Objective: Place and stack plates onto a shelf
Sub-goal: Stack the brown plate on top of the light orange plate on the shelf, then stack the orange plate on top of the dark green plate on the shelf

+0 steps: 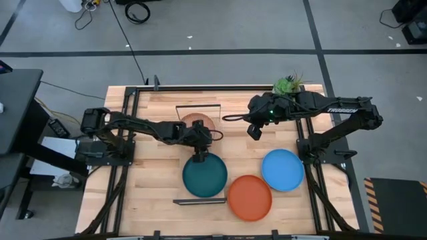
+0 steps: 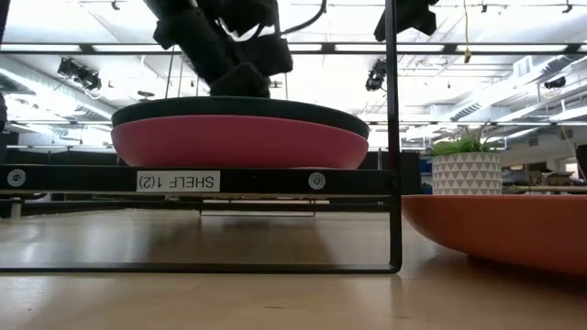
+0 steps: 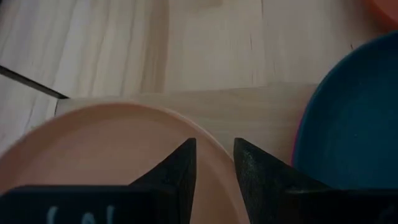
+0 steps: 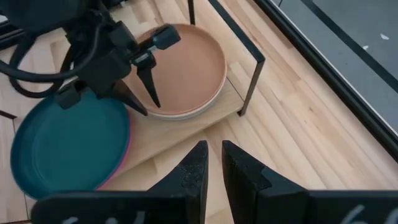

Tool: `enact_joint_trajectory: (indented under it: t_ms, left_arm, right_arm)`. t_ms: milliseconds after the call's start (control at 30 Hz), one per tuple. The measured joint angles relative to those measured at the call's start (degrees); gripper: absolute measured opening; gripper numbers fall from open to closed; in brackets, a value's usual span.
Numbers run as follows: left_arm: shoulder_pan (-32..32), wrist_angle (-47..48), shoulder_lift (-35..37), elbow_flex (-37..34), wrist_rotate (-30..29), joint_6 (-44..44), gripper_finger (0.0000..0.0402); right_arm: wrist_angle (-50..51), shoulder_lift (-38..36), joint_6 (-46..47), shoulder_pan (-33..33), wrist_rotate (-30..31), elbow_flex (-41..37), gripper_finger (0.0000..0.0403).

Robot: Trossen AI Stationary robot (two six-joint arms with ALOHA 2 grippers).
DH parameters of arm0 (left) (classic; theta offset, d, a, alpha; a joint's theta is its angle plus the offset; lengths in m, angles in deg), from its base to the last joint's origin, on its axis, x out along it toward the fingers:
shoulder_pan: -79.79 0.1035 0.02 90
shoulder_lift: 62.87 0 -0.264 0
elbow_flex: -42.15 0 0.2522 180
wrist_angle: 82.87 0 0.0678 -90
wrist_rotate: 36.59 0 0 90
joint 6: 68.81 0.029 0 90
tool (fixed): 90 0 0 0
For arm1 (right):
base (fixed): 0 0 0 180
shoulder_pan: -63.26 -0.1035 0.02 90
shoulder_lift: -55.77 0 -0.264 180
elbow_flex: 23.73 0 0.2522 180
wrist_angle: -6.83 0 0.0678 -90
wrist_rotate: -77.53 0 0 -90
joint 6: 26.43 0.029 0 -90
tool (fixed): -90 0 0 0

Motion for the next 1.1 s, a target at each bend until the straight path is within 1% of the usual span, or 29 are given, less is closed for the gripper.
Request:
enact_joint_trajectory:
  t_ms: [100,333,467,633,767,900,1033,1100]
  left_arm:
    - [0.13,-0.28,0.65,0.12,-0.03,-0.01,0.0116]
    - [-0.21,-0.7,6.22,2.82,0.2,1.08,0.0116]
    - [-1.24,2.54,11.61,3.82,0.35,-1.85,0.0116]
    - [-3.98,12.15,20.17,3.8,0.37,-8.93,0.0116]
    - [-5.94,17.84,25.49,3.77,-0.5,-10.49,0.0116]
    - [-6.43,19.11,29.27,3.75,-2.55,-13.81,0.0116]
    - [-6.43,18.77,32.43,3.75,-2.75,-17.85,0.0116]
    - [-6.4,18.45,33.54,3.73,-2.78,-18.1,0.0116]
  right_arm:
    - [0.05,0.0,-0.04,-0.09,0.08,0.01,0.0052]
    - [1.56,0.0,0.02,-0.09,-0.2,0.01,0.0052]
    - [5.55,0.0,0.4,-0.17,-3.14,0.01,0.0052]
    - [8.37,-0.07,2.91,-1.91,-7.0,-2.38,0.0052]
    - [6.1,-0.02,5.2,-4.19,-11.03,-6.57,0.0052]
    - [2.47,0.04,6.96,-6.47,-14.59,-11.14,0.0052]
    - [-2.67,0.04,9.96,-8.16,-15.22,-15.44,0.0052]
    - [-5.69,0.04,10.79,-8.69,-15.22,-17.64,0.0052]
